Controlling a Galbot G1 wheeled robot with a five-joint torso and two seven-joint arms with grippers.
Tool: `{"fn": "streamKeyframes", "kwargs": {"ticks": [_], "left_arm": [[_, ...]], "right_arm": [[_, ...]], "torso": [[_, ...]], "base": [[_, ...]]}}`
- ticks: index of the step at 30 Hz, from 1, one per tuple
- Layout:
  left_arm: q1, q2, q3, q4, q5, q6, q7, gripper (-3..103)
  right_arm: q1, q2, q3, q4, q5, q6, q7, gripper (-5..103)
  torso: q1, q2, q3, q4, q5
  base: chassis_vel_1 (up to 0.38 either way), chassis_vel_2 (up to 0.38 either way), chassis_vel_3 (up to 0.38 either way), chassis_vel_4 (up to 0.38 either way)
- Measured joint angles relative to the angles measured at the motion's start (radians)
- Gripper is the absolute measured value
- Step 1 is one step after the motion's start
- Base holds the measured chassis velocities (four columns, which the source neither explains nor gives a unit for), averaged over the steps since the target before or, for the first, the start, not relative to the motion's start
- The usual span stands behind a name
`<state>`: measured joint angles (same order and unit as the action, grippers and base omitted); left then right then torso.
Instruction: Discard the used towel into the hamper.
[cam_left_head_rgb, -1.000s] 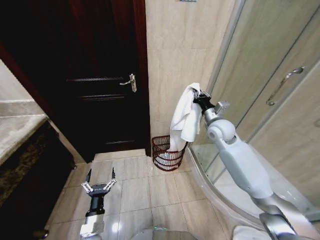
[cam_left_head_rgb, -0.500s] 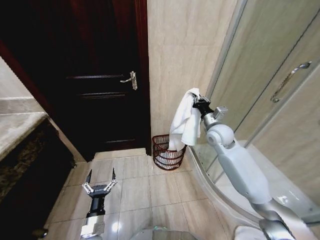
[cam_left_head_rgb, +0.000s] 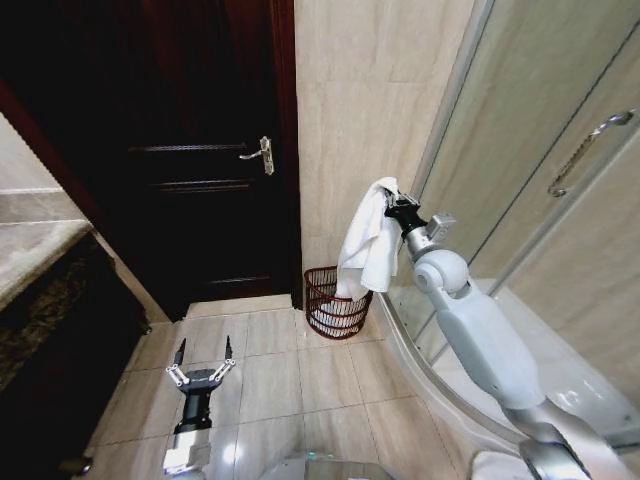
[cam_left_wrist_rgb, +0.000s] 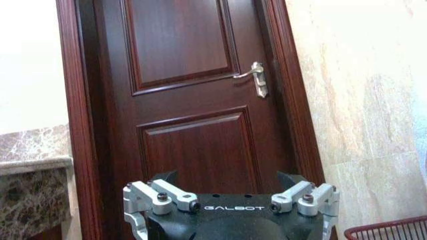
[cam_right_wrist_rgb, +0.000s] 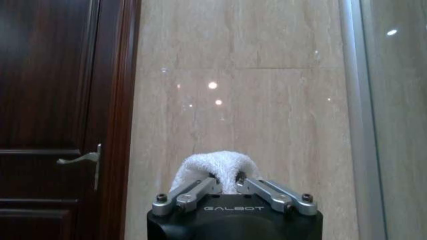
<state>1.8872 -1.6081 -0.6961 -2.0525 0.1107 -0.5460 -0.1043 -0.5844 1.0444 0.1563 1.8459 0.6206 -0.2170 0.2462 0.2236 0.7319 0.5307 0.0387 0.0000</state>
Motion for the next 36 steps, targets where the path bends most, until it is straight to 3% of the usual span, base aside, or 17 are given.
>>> {"fn": "streamKeyframes", "kwargs": {"ticks": [36], "left_arm": [[-0.014, 0.0, 0.005, 0.02, -0.016, -0.003, -0.006, 100]], "right_arm": [[-0.003, -0.046, -0.028, 0.037, 0.003, -0.011, 0.01, 5]], "torso": [[-0.064, -0.156, -0.092, 0.0, -0.0002]], "base": [[-0.058, 0.062, 0.059, -0.061]]}}
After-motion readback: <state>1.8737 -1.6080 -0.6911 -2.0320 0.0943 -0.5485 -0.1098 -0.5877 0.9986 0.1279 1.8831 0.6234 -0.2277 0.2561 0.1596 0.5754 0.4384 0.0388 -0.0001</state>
